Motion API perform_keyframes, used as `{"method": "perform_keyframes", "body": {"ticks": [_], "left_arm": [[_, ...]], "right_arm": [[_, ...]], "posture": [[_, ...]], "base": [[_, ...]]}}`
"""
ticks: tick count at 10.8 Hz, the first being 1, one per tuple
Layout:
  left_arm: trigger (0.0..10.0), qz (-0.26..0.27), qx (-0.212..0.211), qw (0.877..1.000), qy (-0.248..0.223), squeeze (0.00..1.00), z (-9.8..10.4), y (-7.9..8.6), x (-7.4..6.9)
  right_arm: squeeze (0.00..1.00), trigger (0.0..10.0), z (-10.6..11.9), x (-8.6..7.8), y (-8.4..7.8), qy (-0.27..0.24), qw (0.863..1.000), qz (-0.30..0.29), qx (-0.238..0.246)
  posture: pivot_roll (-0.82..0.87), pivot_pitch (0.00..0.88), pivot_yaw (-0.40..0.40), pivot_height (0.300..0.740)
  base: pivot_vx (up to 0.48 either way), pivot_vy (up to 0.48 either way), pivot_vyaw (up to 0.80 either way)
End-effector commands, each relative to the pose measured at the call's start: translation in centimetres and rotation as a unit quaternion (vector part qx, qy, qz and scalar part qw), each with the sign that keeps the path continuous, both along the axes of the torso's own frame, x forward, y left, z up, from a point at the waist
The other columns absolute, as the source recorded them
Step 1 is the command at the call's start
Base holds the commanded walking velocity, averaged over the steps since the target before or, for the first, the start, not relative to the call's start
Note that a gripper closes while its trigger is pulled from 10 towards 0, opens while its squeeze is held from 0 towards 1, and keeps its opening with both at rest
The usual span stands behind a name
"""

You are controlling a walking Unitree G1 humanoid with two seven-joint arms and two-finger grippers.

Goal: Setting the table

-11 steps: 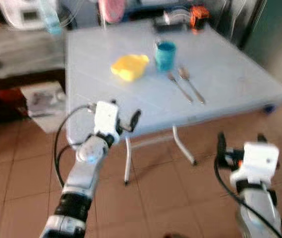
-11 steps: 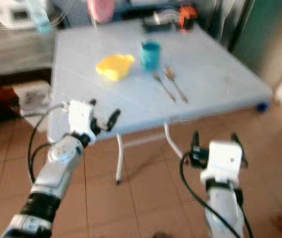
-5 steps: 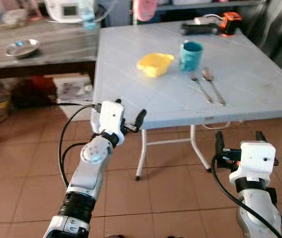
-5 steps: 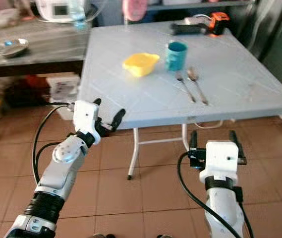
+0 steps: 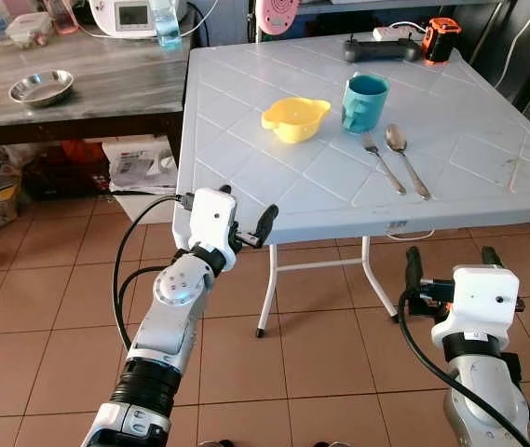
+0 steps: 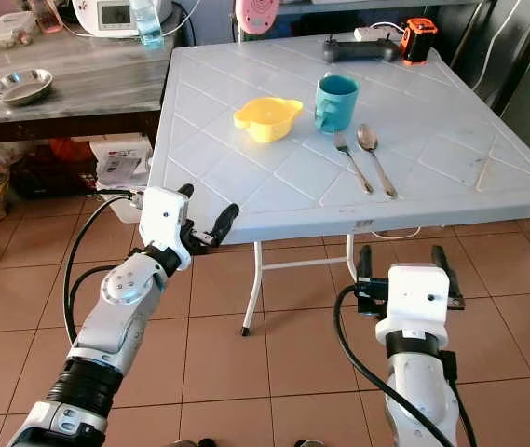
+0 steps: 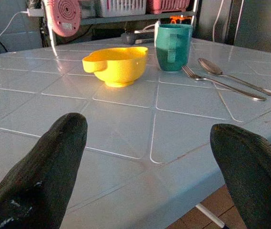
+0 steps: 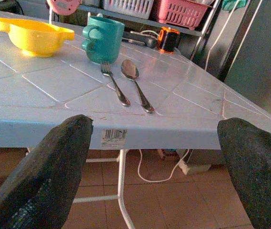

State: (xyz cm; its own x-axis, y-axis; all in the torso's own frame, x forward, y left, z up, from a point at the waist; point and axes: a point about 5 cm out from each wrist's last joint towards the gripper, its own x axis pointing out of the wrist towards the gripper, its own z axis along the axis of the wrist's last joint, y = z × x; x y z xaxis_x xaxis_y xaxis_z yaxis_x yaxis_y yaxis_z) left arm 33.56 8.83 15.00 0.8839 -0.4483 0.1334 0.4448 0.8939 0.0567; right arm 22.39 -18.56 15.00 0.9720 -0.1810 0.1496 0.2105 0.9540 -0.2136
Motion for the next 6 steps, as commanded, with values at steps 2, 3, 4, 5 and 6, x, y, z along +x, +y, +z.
{"method": "perform_keyframes", "body": {"ticks": [2,3,4,5,6], "left_arm": [[10.0,-0.01,-0.002,1.0,0.0,0.0,0.01,-0.14,-0.09],[10.0,-0.011,-0.001,1.0,0.003,0.0,-0.14,-0.16,-0.06],[10.0,-0.013,0.0,1.0,0.004,0.0,-0.2,-0.18,-0.08],[10.0,-0.015,-0.001,1.0,0.004,0.0,-0.21,-0.22,-0.09],[10.0,-0.016,-0.001,1.0,0.005,0.0,-0.22,-0.26,-0.11]], "right_arm": [[0.0,10.0,0.27,-0.14,0.03,-0.01,1.0,-0.003,0.002],[0.0,10.0,0.25,-0.12,0.07,-0.01,1.0,-0.003,0.004],[0.0,10.0,0.26,-0.13,0.06,-0.01,1.0,-0.003,0.004],[0.0,10.0,0.27,-0.12,0.05,-0.01,1.0,-0.004,0.003],[0.0,10.0,0.28,-0.13,0.06,-0.01,1.0,-0.004,0.003]], "posture": [[-0.09,0.122,0.057,0.74],[-0.09,0.124,0.058,0.74],[-0.09,0.124,0.058,0.74],[-0.09,0.124,0.058,0.74],[-0.09,0.124,0.058,0.74]], "base": [[0.306,0.0,0.0],[0.364,0.0,0.0],[0.371,0.0,0.0],[0.382,0.0,0.0],[0.382,0.0,0.0]]}}
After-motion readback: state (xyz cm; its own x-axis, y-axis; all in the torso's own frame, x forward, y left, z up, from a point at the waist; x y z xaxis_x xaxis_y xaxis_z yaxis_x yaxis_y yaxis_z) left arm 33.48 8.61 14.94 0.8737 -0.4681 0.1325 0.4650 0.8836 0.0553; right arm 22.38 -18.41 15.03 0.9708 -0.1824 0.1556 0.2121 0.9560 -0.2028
